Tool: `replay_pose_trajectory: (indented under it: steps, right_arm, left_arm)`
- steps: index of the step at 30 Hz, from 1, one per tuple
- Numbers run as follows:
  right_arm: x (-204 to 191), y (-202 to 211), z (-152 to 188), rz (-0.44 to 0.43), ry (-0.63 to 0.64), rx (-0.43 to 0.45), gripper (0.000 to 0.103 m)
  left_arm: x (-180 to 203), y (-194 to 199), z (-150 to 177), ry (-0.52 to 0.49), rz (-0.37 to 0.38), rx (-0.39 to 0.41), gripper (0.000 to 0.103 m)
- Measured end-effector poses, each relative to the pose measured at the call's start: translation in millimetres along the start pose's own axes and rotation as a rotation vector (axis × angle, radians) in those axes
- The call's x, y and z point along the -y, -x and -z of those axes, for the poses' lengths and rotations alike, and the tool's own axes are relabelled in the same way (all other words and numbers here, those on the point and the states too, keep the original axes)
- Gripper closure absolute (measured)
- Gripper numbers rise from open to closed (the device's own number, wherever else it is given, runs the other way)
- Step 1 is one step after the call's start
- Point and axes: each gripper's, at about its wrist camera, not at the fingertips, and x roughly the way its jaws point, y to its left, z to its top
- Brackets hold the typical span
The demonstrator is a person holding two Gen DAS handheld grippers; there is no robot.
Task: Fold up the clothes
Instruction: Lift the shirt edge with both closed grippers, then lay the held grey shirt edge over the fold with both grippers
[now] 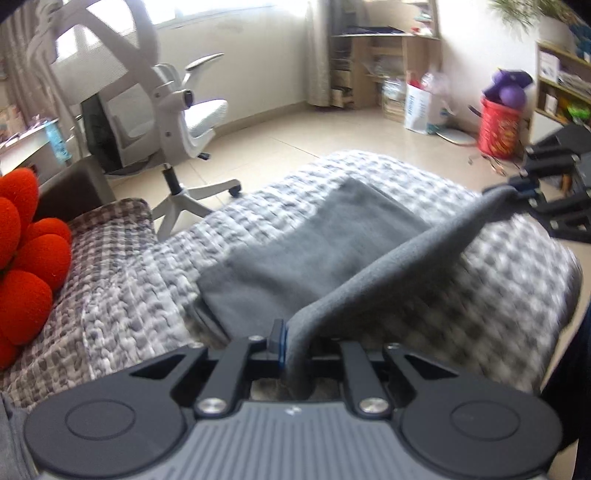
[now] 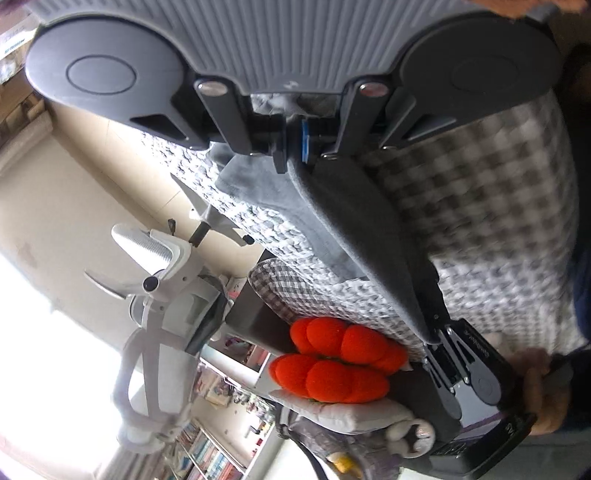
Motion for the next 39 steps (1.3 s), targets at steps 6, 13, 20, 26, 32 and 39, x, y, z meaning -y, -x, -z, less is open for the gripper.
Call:
replay_pose_trajectory:
  steps: [6,13,20,26,32,39]
  right_arm:
    - [42.5,-25.7,-22.9,-0.047,-0.063,-0.027,0.096]
    - [82.1,-92.2,-33.6,-0.059,-0.129,-0.134,0.096]
    - [108.4,-145.1,-10.3,-0.052,-0.350,-0.185,0.087]
    - [124.1,-150.4,7.0,-0.114,-0.534,-0.176,0.064]
    - [141.3,-149.6,10.7,-0.145,-0.721,-0.165,0.064]
    - [147.4,-151.6,3.5,-0.117,-0.771,-0.123,0.093]
  left_arm:
    - [-29.1,-24.1,-27.7,0.131,0.022,-0.016,0.093]
    - [-63.4,-75.6,-46.1,0.306,0.059,-0.070,0.093]
    - [-93.4,-131.4,-28.5,0.490,0.153,-0.112,0.091]
    - [-115.0,-134.1,-10.2,0.626,0.286,-0.048,0.091]
    - [-123.0,-135.8,-1.4,0.713,0.320,-0.014,0.093]
    - [-115.4,-125.7,2.7,0.730,0.291,-0.016,0.096]
